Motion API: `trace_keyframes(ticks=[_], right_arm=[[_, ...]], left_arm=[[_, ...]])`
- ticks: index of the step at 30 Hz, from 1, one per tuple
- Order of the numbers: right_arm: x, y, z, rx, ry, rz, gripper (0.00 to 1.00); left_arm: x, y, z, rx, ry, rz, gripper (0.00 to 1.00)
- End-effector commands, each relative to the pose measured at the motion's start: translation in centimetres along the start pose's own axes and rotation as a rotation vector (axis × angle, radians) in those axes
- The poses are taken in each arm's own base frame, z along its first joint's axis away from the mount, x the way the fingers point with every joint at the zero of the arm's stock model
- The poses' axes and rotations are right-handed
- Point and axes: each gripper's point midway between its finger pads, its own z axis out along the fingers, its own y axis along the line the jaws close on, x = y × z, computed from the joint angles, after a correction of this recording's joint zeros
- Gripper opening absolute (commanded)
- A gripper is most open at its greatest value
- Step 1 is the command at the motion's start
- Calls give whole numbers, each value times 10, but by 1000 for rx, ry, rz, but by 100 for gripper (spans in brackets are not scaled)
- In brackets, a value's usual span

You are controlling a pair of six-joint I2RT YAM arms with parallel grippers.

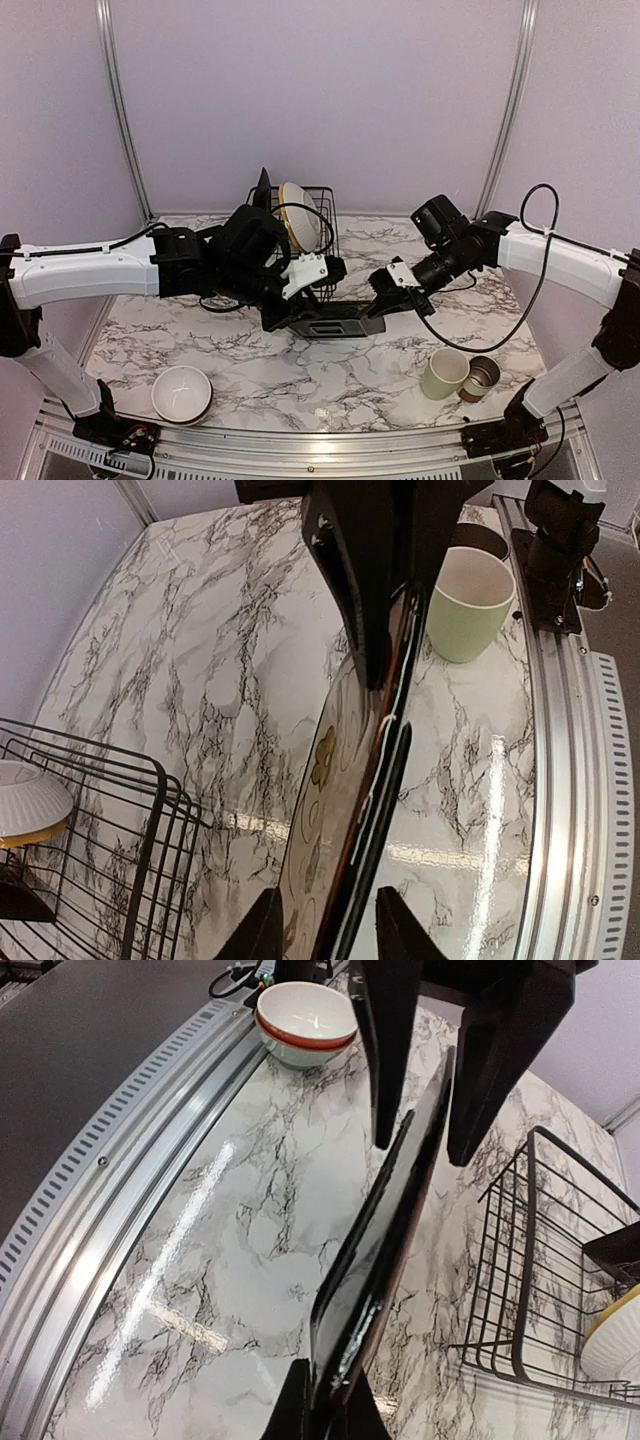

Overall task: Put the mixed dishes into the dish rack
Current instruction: Pass from the left arm to the right, then pass from the right arm to the left

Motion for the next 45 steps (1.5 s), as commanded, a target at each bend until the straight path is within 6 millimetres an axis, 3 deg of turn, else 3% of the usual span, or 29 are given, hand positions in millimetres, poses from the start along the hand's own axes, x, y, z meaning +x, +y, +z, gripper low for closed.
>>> trace_keyframes(ticks=[1, 4, 12, 19, 27, 29, 32, 35, 40, 45], right_arm=[[-11, -1, 3, -51, -20, 141, 0], [-14, -2, 2, -56, -28, 135, 0], [-17, -2, 7, -91, -31, 142, 0], [-15, 3, 7, -95, -32, 143, 0], [-18, -1, 6, -87, -36, 143, 0], [-20, 0, 6, -96, -43, 148, 0], [-21, 2, 7, -110, -53, 160, 0], [-21, 3, 7, -118, -58, 168, 0], [-20, 5, 8, -124, -63, 176, 0], [-22, 3, 5, -113, -62, 181, 2]], left_arm=[[-6, -46, -3, 224, -20, -38, 37], [2, -49, -1, 252, -13, -64, 44], [16, -51, 14, 273, 60, -83, 50], [30, -42, 6, 198, 91, -40, 54], [46, -39, 23, 191, 157, -38, 33], [46, -34, 26, 170, 167, -26, 33], [46, -28, 26, 136, 179, -10, 41], [48, -23, 25, 105, 190, 7, 38], [48, -23, 24, 109, 202, 19, 11], [34, -22, 15, 114, 173, 14, 0]])
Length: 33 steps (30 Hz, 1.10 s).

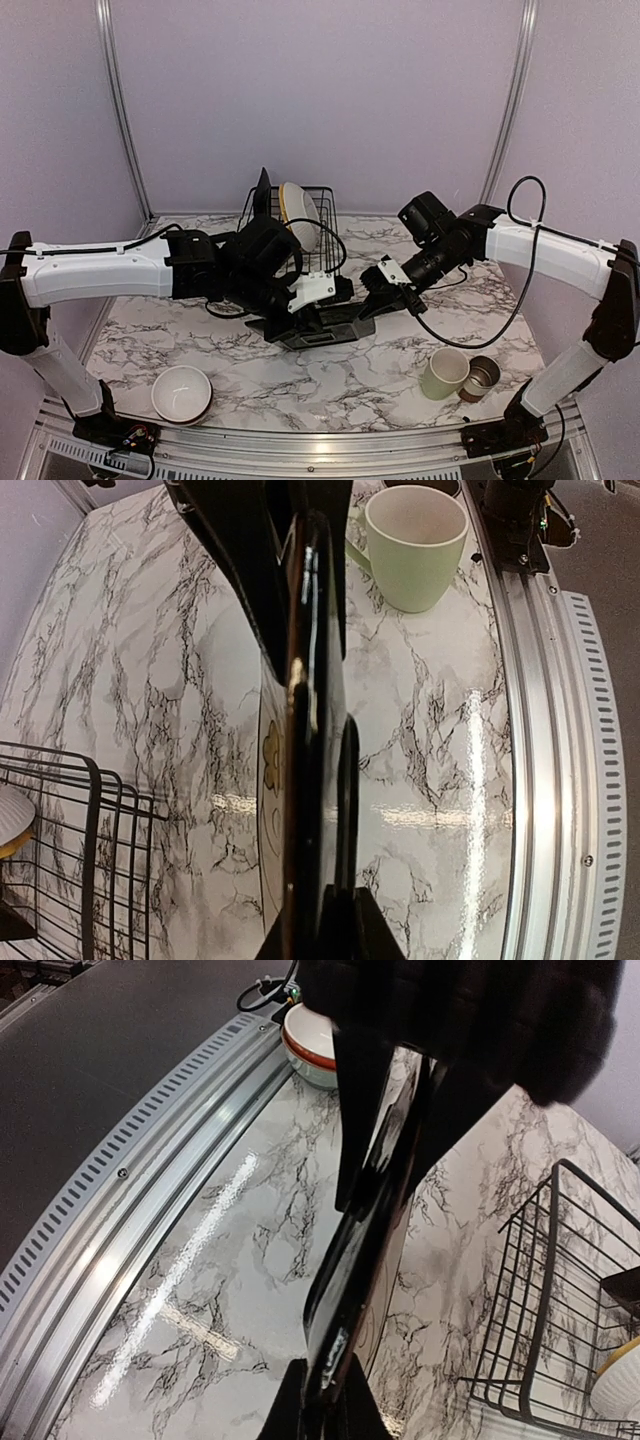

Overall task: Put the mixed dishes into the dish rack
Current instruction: Pass from the right arm to the left, then insert the plate into the dish rack.

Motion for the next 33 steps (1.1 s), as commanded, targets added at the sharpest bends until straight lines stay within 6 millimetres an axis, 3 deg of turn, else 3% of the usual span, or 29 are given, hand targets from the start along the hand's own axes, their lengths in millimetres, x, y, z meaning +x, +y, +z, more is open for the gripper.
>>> trace_keyframes(ticks=[1, 3, 6, 9, 12, 16, 21, 25, 29, 33], right_arm=[[-6, 6, -5, -44, -25, 207, 2], [-9, 4, -10, -39, -26, 212, 6], [-14, -1, -24, -21, -39, 235, 25], [-13, -7, -52, 9, -67, 272, 35], [3, -23, -86, 103, -94, 324, 43], [22, -36, -118, 201, -159, 390, 46], [38, -41, -123, 236, -206, 446, 47], [46, -45, -119, 249, -217, 458, 48], [51, -48, -116, 253, -221, 466, 48], [56, -49, -114, 253, -214, 471, 48]], left_arm=[[20, -10, 4, 33, 106, -41, 0], [14, -9, -1, 36, 91, -50, 0], [-1, -9, -14, 42, 51, -72, 0], [-18, -6, -32, 32, -8, -96, 0], [-38, 1, -55, 12, -99, -124, 0], [-77, 17, -101, -35, -307, -167, 0], [-109, 62, -169, -192, -568, -285, 0], [-113, 94, -208, -340, -692, -349, 0], [-100, 128, -240, -595, -779, -420, 0], [-84, 143, -263, -767, -895, -461, 0]])
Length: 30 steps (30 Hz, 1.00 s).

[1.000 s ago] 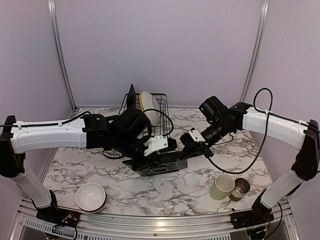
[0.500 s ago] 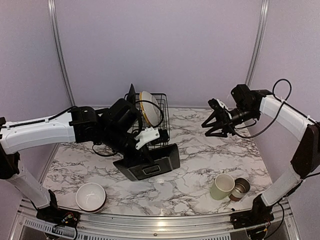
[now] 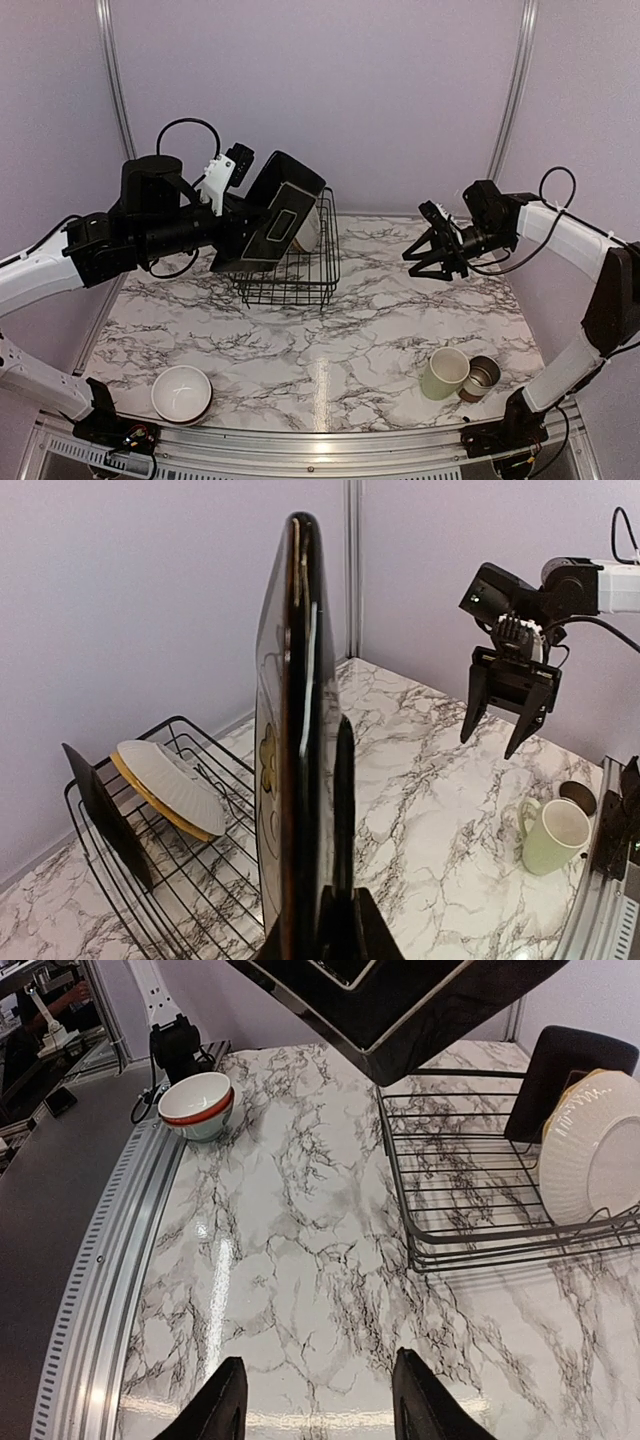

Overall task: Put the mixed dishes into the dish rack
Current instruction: Insert the plate into the dish rack.

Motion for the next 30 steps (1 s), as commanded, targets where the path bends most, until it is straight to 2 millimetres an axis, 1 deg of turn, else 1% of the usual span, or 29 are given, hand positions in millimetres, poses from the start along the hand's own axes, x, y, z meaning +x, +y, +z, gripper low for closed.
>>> trace_keyframes(ticks=[1, 3, 5, 6, 13, 16, 22, 26, 30], right_arm=[[1, -6, 1, 1, -23, 8, 48], [3, -7, 2, 2, -22, 10, 48], [7, -8, 4, 0, -18, 17, 48], [9, -8, 5, -1, -15, 20, 48], [15, -7, 7, -4, -7, 27, 48], [18, -7, 7, -3, -2, 27, 48], [21, -6, 8, -2, 5, 24, 48], [23, -7, 9, -2, 11, 26, 48], [26, -7, 10, -3, 17, 28, 48]], left_arm=[[-84, 47, -42, -250, -432, -84, 0], [-81, 57, -41, -306, -467, -116, 0], [-76, 64, -35, -345, -475, -130, 0], [-72, 68, -32, -368, -479, -169, 0], [-67, 86, -17, -436, -549, -222, 0], [-63, 100, -14, -475, -581, -258, 0], [-63, 123, -10, -494, -667, -313, 0], [-58, 137, 2, -479, -684, -326, 0], [-55, 146, 12, -478, -697, -316, 0]])
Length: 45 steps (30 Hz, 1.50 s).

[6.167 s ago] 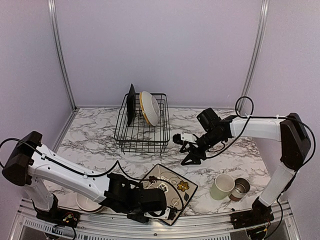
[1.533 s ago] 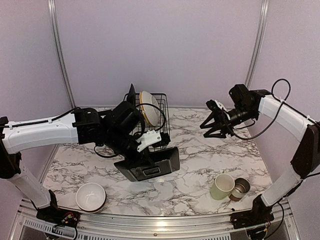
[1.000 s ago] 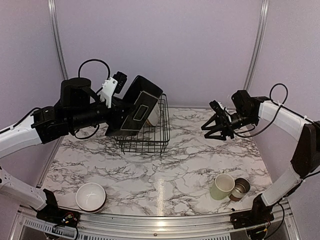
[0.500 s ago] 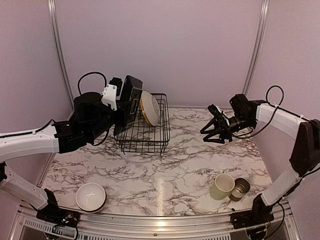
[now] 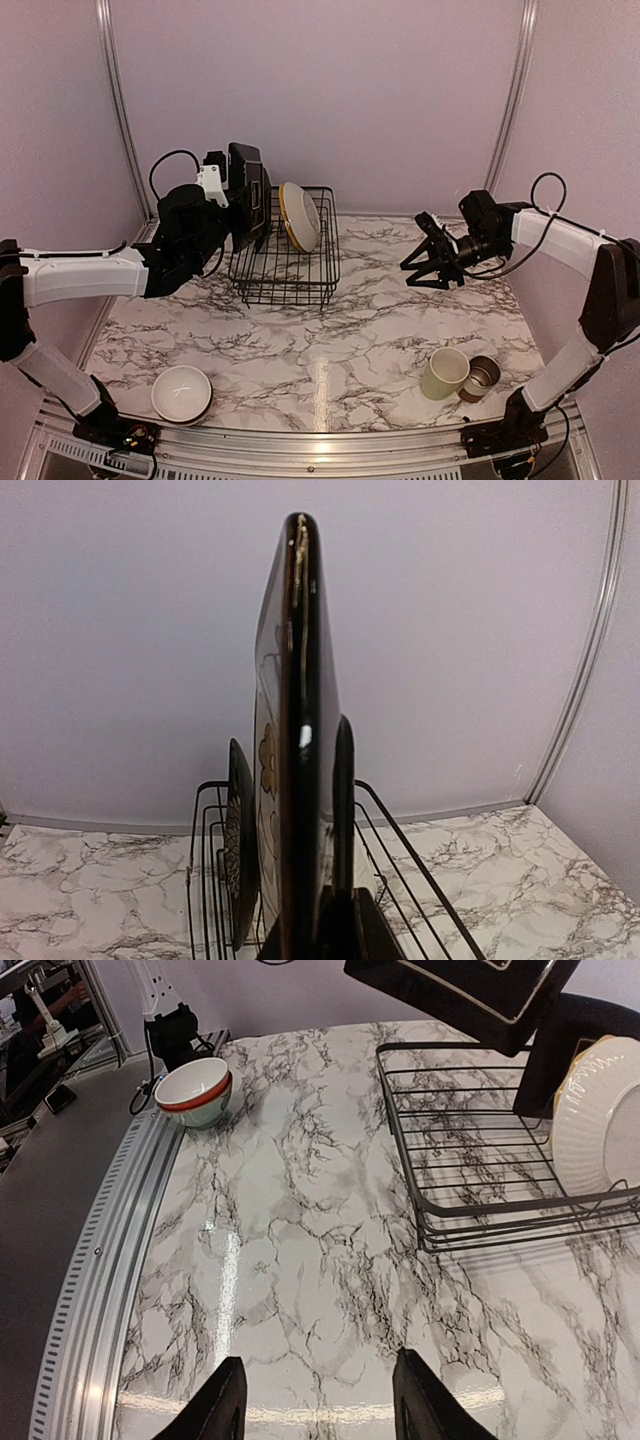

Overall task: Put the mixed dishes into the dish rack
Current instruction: Insert the plate into the dish rack.

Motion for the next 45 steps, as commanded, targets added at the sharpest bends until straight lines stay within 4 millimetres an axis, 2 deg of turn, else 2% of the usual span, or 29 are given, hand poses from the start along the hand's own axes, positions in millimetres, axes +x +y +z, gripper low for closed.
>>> trace_keyframes(ticks=[1, 9, 22, 34, 39, 45], right_arm=[[4, -3, 0, 4, 5, -6, 48], [10, -6, 3, -3, 13, 8, 48], [16, -9, 6, -13, 22, 32, 48], [20, -11, 8, -20, 26, 51, 49], [24, -10, 10, -36, 29, 65, 49], [27, -11, 11, -41, 37, 74, 49]], left_arm=[[-94, -8, -5, 86, -332, -164, 0], [-85, 2, 25, 92, -339, -175, 0], [-61, 7, 63, 118, -364, -160, 0], [-44, -1, 91, 112, -417, -40, 0], [-28, -4, 100, 123, -470, 5, 0], [-7, 1, 113, 102, -544, 30, 0]])
